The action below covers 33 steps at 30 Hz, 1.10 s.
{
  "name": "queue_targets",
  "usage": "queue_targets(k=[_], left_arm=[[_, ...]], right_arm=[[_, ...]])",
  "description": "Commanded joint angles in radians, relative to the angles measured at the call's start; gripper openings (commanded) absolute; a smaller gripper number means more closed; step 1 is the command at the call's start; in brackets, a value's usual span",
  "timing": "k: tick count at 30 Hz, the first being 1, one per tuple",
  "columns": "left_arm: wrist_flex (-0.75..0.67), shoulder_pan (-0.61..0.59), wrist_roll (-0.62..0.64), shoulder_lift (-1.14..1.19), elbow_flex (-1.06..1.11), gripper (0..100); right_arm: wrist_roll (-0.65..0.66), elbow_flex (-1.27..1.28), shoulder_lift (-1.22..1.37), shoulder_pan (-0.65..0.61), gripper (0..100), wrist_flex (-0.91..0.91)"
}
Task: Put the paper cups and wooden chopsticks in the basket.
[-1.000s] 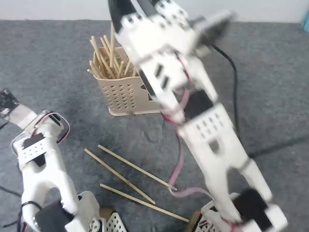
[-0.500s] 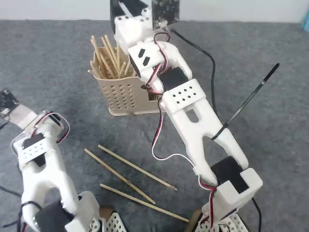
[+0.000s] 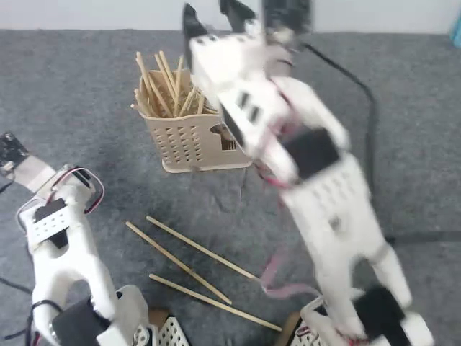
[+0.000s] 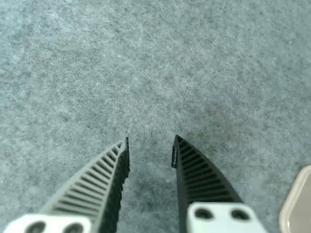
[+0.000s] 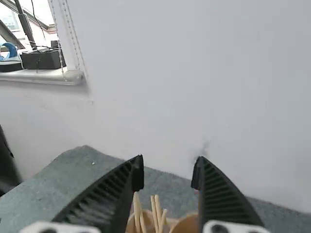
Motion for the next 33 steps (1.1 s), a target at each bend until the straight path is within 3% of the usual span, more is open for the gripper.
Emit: queue_targets(k=[1, 7, 14, 18, 26, 33], left_arm=[[-0.025, -0.006, 0.008, 0.002, -0.045, 14], [-0.025, -0.008, 0.008, 0.002, -0.045, 14], [-0.025, -0.052, 0.040, 0.021, -0.070, 14], [-0.020, -0.112, 0.135, 0.115, -0.137, 14], [0.081, -0.143, 0.180, 0.311, -0.309, 14], [0.115, -0.147, 0.187, 0.331, -0.337, 14]], right_arm=[[0.025, -0.054, -0.170, -0.048, 15.1, 0.309], [0.025, -0.048, -0.189, -0.211, 14.8, 0.707], [0.017, 0.196, -0.202, -0.409, 14.8, 0.837], [0.021, 0.512, -0.196, -0.463, 14.8, 0.662], [0.025, 1.063, -0.191, -0.466, 14.8, -0.019], [0.025, 1.206, -0.189, -0.426, 14.8, -0.237]])
